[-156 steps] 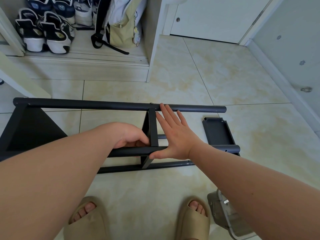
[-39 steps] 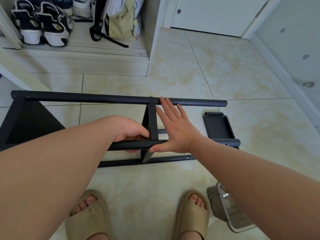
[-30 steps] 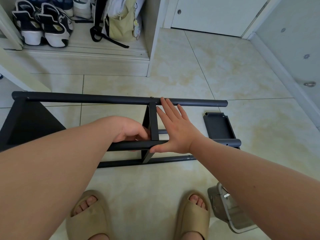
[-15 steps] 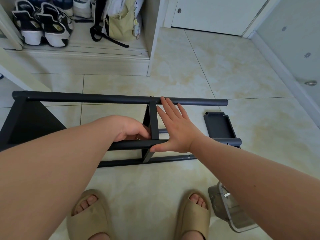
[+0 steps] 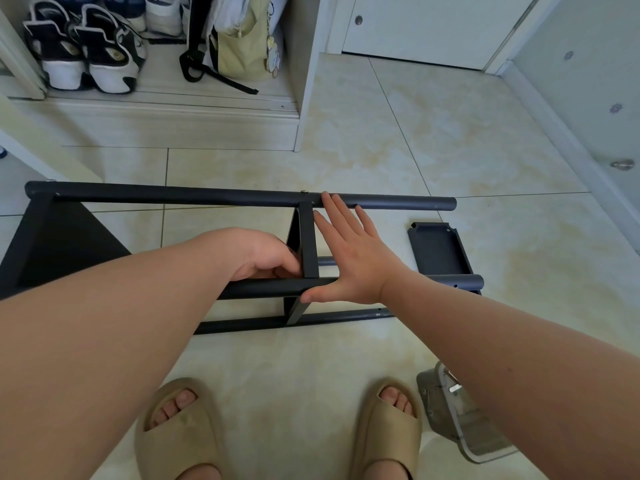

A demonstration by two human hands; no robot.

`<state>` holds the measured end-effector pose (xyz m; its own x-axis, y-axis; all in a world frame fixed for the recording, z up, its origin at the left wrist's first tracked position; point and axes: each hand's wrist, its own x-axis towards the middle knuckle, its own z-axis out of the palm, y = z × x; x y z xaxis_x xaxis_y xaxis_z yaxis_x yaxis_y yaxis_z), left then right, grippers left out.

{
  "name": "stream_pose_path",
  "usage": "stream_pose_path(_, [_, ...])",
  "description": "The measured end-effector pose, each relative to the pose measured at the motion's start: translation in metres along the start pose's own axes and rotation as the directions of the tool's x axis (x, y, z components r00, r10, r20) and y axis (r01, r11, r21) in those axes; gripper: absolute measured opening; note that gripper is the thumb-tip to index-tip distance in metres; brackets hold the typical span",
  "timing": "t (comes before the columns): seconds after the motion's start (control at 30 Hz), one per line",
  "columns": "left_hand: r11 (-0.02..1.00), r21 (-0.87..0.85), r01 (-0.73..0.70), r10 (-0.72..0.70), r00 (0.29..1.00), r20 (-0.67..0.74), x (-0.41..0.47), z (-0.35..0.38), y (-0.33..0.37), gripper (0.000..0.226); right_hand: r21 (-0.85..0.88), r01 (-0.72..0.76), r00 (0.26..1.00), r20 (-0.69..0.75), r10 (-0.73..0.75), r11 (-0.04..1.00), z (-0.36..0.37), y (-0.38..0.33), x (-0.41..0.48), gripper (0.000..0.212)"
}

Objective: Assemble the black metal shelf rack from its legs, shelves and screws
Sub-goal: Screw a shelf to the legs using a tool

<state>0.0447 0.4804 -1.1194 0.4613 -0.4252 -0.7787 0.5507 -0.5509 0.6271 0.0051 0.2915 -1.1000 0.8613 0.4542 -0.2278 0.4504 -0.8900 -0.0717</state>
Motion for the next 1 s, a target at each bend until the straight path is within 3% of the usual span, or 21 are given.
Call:
stream_pose_path(0.2, [0.999,-0.049,-0.020,0.021,0.999,0.028,0.0005,-0.0017,-0.0031,0.020,-0.006,-0.004,1.000,0.006,0.004,1.000,-0.0001,-0.0006,-0.0003,0.136])
stream_pose_path(0.4, [0.996,0.027,0.080,-0.081,0.996,0.046,-0.0019,-0.0008,-0.0008,0.016,-0.002,-0.004,1.000,0.002,0.004,1.000,0.0006,-0.0011,-0.0009,0.136])
stream_pose_path(0.6, [0.999,0.039,0.036,-0.035,0.999,-0.039,-0.0009,-0.0004,0.0005,0.023,0.000,-0.006,1.000,-0.002,0.006,1.000,0.0002,-0.0011,-0.0010,0.135])
stream_pose_path(1.0, [1.000,-0.020,0.025,-0.024,0.999,0.036,-0.0020,-0.0014,-0.0017,0.025,-0.014,-0.001,1.000,0.001,0.001,1.000,0.0003,-0.0008,-0.0008,0.134])
